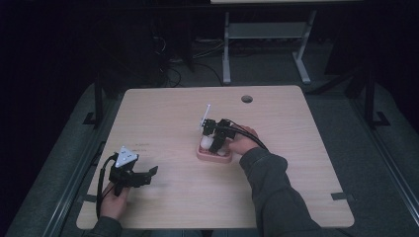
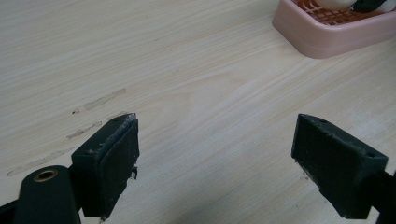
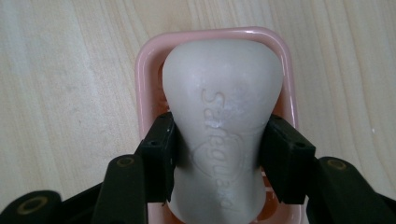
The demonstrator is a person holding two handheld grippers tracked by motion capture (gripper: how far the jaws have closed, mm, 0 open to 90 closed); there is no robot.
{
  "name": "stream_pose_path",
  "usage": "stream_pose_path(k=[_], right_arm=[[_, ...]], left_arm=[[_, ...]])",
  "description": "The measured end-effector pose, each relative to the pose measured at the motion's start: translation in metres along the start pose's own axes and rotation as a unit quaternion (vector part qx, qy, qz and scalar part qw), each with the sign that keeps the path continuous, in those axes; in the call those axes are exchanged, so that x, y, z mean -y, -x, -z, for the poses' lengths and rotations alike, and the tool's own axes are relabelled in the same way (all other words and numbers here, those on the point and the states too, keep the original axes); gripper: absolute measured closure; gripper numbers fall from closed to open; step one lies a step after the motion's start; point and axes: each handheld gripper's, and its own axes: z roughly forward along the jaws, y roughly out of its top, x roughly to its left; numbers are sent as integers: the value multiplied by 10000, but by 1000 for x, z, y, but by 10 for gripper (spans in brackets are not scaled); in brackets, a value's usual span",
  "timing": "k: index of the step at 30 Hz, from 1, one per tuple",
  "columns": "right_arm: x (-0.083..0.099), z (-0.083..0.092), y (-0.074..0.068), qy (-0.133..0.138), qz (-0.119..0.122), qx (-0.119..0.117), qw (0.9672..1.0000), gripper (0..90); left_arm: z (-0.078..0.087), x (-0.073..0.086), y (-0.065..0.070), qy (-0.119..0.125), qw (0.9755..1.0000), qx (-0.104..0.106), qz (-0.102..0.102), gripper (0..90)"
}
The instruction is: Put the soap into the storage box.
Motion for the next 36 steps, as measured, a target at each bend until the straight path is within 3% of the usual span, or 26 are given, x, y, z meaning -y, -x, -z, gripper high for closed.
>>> stream_pose_path(k=[10,17,22,36], right_arm=[[-4,-10,-3,-166,58,74,9998,477],[-1,-8,-2,-9,-27,106,9999,458],[1,4,-5,302,-62,114,9995,449],[10,11,-10,438,-117,217,9987,440]], left_arm=[[0,0,-1,23,10000,-7,7,147],[1,0,-2,-12,10000,-32,-31,147],[0,0,-1,-6,10000,-14,-19,147],[0,0,0,11,10000,-5,20,147]])
